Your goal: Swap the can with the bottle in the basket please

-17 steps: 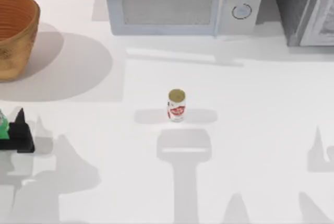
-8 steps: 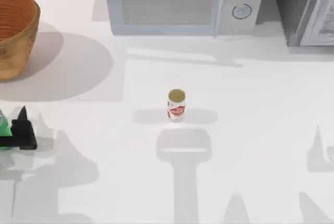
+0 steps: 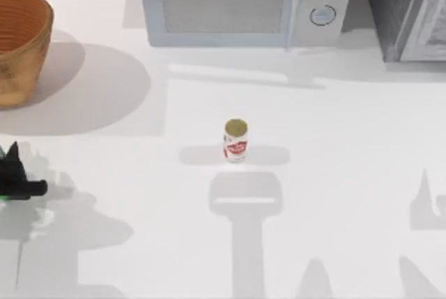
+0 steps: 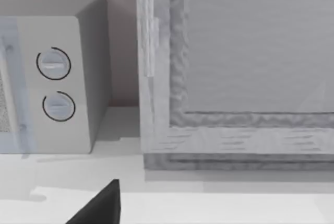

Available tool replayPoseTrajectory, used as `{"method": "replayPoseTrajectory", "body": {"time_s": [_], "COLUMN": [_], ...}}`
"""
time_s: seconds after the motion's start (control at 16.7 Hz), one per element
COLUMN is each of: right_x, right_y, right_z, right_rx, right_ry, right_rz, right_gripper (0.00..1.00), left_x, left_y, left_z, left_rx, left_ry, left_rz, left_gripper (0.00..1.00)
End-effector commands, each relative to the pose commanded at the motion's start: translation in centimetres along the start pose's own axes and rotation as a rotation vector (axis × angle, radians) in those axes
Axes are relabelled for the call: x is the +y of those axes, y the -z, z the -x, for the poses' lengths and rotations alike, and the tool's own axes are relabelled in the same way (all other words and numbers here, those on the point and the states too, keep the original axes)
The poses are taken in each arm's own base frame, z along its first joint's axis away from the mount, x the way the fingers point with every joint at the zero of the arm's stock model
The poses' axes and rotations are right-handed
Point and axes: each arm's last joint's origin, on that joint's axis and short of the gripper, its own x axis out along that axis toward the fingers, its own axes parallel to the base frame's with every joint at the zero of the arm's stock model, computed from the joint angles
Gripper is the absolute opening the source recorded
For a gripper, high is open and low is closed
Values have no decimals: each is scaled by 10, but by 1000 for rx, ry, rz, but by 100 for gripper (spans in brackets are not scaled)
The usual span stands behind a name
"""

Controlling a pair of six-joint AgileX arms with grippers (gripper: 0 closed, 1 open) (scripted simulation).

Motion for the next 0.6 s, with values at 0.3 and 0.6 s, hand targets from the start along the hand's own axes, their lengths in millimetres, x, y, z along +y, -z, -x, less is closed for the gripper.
{"method": "replayPoseTrajectory", "body": {"time_s": [0.3, 0.6], "right_x": [0, 0], "right_y": [0, 0], "right_z": [0, 0], "right_rx": [0, 0], "right_ry": [0, 0], "right_rz": [0, 0], "right_gripper": [100, 100], "left_x": [0, 0], "left_y": [0, 0], "left_z": [0, 0], "left_rx": [0, 0], "left_ry": [0, 0], "left_rz": [0, 0], "left_gripper": [0, 0]}}
